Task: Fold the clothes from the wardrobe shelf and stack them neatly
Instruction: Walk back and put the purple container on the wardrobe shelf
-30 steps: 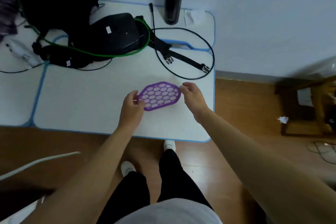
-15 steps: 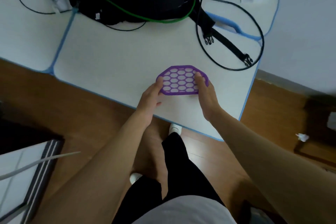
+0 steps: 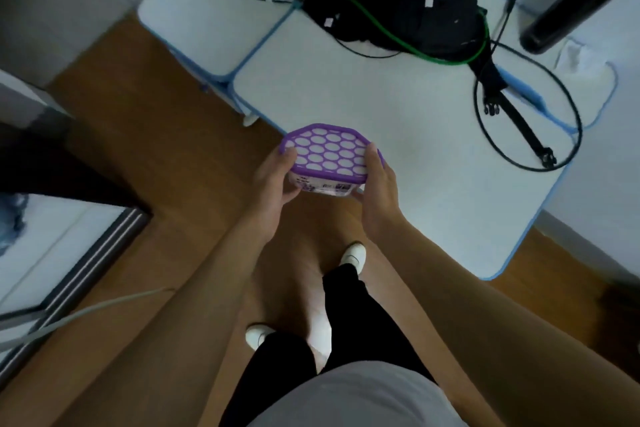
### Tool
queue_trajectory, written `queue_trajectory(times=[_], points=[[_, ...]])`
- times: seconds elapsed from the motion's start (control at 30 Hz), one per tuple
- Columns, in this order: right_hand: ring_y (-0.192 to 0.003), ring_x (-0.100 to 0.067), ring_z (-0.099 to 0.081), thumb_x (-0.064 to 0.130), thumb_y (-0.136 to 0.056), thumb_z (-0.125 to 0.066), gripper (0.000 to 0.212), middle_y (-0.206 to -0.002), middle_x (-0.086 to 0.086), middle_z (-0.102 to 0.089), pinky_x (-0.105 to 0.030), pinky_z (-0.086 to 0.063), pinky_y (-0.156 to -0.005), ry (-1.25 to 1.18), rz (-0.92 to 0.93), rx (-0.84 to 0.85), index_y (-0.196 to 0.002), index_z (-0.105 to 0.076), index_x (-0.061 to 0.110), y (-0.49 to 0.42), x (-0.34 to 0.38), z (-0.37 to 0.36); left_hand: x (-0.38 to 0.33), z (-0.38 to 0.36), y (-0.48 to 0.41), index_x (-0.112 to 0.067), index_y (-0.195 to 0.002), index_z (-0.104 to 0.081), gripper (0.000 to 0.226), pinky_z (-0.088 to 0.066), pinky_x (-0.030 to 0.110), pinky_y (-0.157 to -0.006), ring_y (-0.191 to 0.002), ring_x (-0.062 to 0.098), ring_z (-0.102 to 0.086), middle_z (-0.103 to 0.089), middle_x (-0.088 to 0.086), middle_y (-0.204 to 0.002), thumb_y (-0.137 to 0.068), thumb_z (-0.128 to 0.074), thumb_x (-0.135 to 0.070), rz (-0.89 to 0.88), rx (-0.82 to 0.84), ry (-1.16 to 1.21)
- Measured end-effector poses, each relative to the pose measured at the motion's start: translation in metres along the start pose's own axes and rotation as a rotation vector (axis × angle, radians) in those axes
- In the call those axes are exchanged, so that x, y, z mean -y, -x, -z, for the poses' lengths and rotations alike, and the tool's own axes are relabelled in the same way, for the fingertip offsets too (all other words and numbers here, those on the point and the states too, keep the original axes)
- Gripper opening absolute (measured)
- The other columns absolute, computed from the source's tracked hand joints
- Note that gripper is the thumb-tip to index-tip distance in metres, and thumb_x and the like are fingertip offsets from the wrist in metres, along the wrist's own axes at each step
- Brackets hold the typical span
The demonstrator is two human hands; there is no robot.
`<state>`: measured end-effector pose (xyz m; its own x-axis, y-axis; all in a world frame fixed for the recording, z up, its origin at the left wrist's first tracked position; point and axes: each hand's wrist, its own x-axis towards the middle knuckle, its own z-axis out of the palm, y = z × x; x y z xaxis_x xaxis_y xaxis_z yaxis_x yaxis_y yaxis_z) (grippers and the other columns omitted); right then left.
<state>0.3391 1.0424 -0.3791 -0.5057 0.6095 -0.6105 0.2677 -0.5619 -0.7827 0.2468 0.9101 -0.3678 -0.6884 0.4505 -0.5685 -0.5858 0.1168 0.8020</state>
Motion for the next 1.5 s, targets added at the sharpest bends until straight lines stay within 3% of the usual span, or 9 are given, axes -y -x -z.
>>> queue_trajectory(times=[0.17,0.3,0.4,0.53,0.7,0.87,1.17,1.4,1.5], points=[[-0.081,-0.012,-0.075,0.046,-0.100,-0.050,0.030,-0.087,0.007,-0.078,-0.024,-0.058,-0.062,0.049,0.036,0.211,-0.111,-0.061,0.021,0.071,-0.008,-0.091,-0.030,0.099,0.065,-0.033,-0.119,-0.064,0.050,-0.055,0.045,-0.091,-0.112,0.021,-0.067,-0.070,-0.001,-0.122,-0.074,-0.066,-0.056,-0.132,-0.131,0.054],[-0.086,-0.016,-0.076,0.053,-0.100,-0.045,0.033,-0.092,0.005,-0.078,-0.027,-0.059,-0.062,0.133,0.040,0.428,-0.109,-0.063,0.027,0.143,-0.018,-0.170,-0.045,0.187,0.129,-0.028,-0.111,-0.070,0.041,-0.051,0.054,-0.099,-0.108,0.024,-0.070,-0.075,0.000,-0.112,-0.077,-0.070,-0.050,-0.207,-0.284,0.218],[-0.088,-0.014,-0.075,0.056,-0.100,-0.041,0.037,-0.095,0.007,-0.078,-0.028,-0.059,-0.062,0.185,0.050,0.560,-0.108,-0.065,0.029,0.197,-0.037,-0.227,-0.056,0.251,0.184,-0.029,-0.113,-0.066,0.036,-0.054,0.047,-0.093,-0.103,0.019,-0.072,-0.075,-0.002,-0.111,-0.085,-0.062,-0.051,-0.291,-0.350,0.200],[-0.096,-0.014,-0.074,0.059,-0.099,-0.038,0.051,-0.105,0.008,-0.076,-0.040,-0.060,-0.083,0.248,0.056,0.715,-0.131,-0.059,0.025,0.268,-0.059,-0.295,-0.072,0.323,0.255,-0.028,-0.107,-0.065,0.026,-0.057,0.036,-0.077,-0.090,0.006,-0.073,-0.077,-0.009,-0.101,-0.095,-0.050,-0.046,-0.390,-0.482,0.201],[-0.107,-0.023,-0.070,0.057,-0.100,-0.038,0.054,-0.124,-0.005,-0.070,-0.047,-0.056,-0.094,0.328,0.079,0.907,-0.135,-0.055,0.020,0.343,-0.074,-0.366,-0.088,0.395,0.331,-0.029,-0.104,-0.065,0.032,-0.059,0.044,-0.084,-0.094,0.008,-0.071,-0.077,-0.009,-0.099,-0.087,-0.050,-0.052,-0.452,-0.645,0.209],[-0.090,-0.018,-0.074,0.057,-0.100,-0.039,0.039,-0.104,0.001,-0.076,-0.035,-0.061,-0.073,0.421,0.091,1.002,-0.111,-0.063,0.028,0.397,-0.079,-0.430,-0.103,0.449,0.376,-0.030,-0.098,-0.066,0.026,-0.059,0.041,-0.073,-0.089,0.007,-0.071,-0.077,-0.009,-0.090,-0.094,-0.048,-0.047,-0.523,-0.761,0.260],[-0.071,-0.013,-0.075,0.066,-0.094,-0.045,0.046,-0.080,0.006,-0.078,-0.027,-0.057,-0.053,0.451,0.137,1.125,-0.108,-0.066,0.027,0.434,-0.071,-0.566,-0.174,0.543,0.396,-0.028,-0.096,-0.067,0.029,-0.060,0.035,-0.066,-0.084,0.009,-0.071,-0.077,-0.006,-0.086,-0.095,-0.046,-0.049,-0.625,-0.915,0.244],[-0.068,-0.012,-0.075,0.059,-0.094,-0.050,0.033,-0.079,0.007,-0.078,-0.034,-0.060,-0.055,0.473,0.164,1.243,-0.095,-0.068,0.031,0.442,-0.044,-0.684,-0.250,0.624,0.391,-0.027,-0.092,-0.069,0.029,-0.059,0.037,-0.064,-0.087,0.014,-0.068,-0.075,-0.006,-0.083,-0.088,-0.052,-0.051,-0.674,-0.969,0.257],[-0.085,-0.018,-0.074,0.058,-0.093,-0.051,0.034,-0.093,0.003,-0.078,-0.047,-0.061,-0.073,0.522,0.212,1.255,-0.103,-0.068,0.030,0.447,-0.034,-0.728,-0.277,0.652,0.390,-0.025,-0.089,-0.069,0.031,-0.058,0.035,-0.058,-0.081,0.016,-0.068,-0.074,-0.004,-0.079,-0.083,-0.056,-0.052,-0.683,-0.997,0.276]])
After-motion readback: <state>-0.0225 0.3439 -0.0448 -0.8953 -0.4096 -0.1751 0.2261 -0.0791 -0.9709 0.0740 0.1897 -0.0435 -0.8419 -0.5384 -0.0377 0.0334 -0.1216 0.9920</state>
